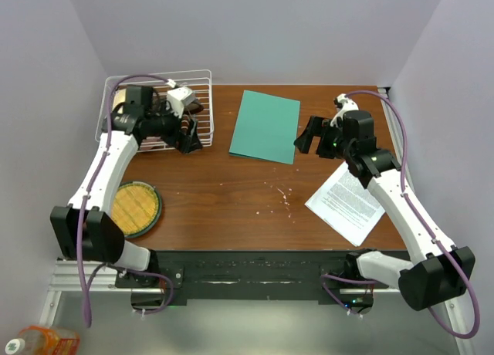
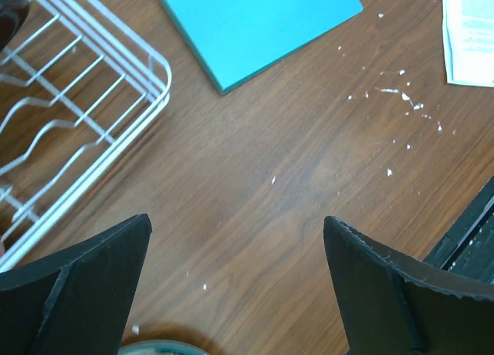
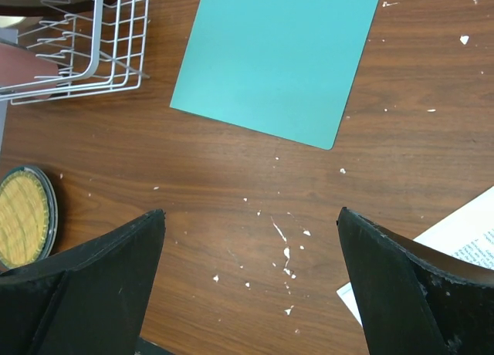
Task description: Put the files into the folder
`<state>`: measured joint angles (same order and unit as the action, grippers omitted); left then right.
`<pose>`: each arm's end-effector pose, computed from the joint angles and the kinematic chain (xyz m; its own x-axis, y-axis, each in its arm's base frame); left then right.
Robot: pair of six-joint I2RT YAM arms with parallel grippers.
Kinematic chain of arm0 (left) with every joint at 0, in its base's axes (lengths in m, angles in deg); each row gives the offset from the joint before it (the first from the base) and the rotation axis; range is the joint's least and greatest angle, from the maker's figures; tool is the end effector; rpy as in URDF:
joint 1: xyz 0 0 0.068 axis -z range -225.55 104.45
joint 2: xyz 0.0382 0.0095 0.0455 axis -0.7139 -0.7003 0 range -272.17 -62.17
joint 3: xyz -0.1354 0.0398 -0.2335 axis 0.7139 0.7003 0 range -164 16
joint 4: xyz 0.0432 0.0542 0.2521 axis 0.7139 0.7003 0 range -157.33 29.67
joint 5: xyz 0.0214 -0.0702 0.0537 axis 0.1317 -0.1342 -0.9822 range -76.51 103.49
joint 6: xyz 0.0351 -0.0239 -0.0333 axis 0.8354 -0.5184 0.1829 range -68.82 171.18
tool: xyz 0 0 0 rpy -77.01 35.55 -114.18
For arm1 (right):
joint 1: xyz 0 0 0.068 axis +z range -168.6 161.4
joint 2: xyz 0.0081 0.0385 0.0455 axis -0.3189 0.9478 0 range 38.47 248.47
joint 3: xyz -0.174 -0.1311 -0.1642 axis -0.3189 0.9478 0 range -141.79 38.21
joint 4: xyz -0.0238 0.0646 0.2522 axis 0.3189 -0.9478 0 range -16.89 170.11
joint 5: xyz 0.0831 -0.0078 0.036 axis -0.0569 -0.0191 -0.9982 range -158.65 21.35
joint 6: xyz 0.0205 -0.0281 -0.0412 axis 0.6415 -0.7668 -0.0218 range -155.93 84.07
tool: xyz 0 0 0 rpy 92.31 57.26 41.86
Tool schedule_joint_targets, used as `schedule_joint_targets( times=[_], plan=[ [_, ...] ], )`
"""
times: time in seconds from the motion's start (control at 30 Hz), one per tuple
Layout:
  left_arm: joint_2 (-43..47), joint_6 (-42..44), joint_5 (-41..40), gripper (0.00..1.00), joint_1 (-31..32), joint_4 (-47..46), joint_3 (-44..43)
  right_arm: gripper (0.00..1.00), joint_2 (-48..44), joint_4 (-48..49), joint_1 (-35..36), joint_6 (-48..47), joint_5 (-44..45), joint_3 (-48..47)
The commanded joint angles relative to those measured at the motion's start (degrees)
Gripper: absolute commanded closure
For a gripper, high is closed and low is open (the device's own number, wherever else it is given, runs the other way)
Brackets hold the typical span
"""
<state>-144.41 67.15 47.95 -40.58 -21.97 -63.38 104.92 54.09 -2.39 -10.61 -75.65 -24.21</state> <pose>0.2980 -0.0461 0.3456 -0.5913 0.2790 -0.7566 0.6340 0.7406 -0.2224 0.2463 0.0761 0.3434 -0.5965 0.2686 -0.7563 -0.1364 0.8947 0.4253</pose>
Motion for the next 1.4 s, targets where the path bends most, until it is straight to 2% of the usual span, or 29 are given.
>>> schedule_joint_targets(
  times=[0.0, 0.1, 0.17, 0.3, 0.4, 0.5, 0.63, 0.67, 0.9, 0.97, 1.07, 1.27, 1.37],
  plan=[
    [-6.85, -2.69, -1.58, 0.00, 7.39, -5.46, -8.49, 0.01, -0.45, 0.36, 0.05, -2.12, 1.55, -1.66],
    [-15.45, -4.19, -7.37, 0.00, 13.46, -6.25, -16.74, 0.01, -0.71, 0.97, 0.05, -2.29, 3.75, -1.22],
    [-20.13, -7.87, -8.27, 0.00, 14.19, -9.13, -20.80, 0.01, -1.24, 1.94, 0.14, -1.86, 4.63, -0.43],
    [-34.70, -14.11, -9.05, 0.00, 14.28, -13.36, -34.40, 0.01, -2.64, 2.38, 0.14, -0.98, 6.91, 1.06],
    [-42.01, -18.94, -12.21, 0.00, 14.80, -18.63, -39.61, 0.01, -5.63, 4.66, 0.05, -0.19, 7.97, 4.31],
    [-45.80, -22.02, -17.13, 0.00, 15.85, -26.71, -39.63, 0.01, -8.71, 7.47, 0.14, 0.08, 7.97, 7.74],
    [-48.27, -23.00, -29.23, 0.00, 18.31, -35.07, -37.70, 0.01, -10.73, 9.93, 0.23, 0.60, 7.27, 10.46],
    [-48.89, -23.26, -29.36, 0.00, 18.41, -37.08, -37.78, 0.01, -11.08, 10.37, 0.40, 0.95, 7.18, 10.82],
    [-58.99, -23.70, -38.23, 0.00, 21.22, -36.84, -45.43, 0.01, -12.32, 12.92, 1.19, 1.75, 7.18, 11.96],
    [-60.05, -24.66, -38.85, 0.00, 21.22, -37.71, -45.34, 0.01, -12.23, 13.10, 1.63, 1.92, 6.05, 11.53],
    [-58.83, -25.11, -40.17, 0.00, 21.13, -43.33, -40.00, 0.02, -12.05, 13.28, 2.34, 1.92, 5.95, 11.00],
    [-61.46, -27.56, -46.41, 0.00, 20.96, -42.11, -41.65, 0.01, -11.52, 13.01, 3.39, 1.57, 5.69, 10.56],
    [-62.16, -28.18, -44.74, 0.00, 20.87, -42.56, -40.86, 0.02, -11.70, 12.93, 3.48, 1.49, 5.78, 11.17]
  ],
)
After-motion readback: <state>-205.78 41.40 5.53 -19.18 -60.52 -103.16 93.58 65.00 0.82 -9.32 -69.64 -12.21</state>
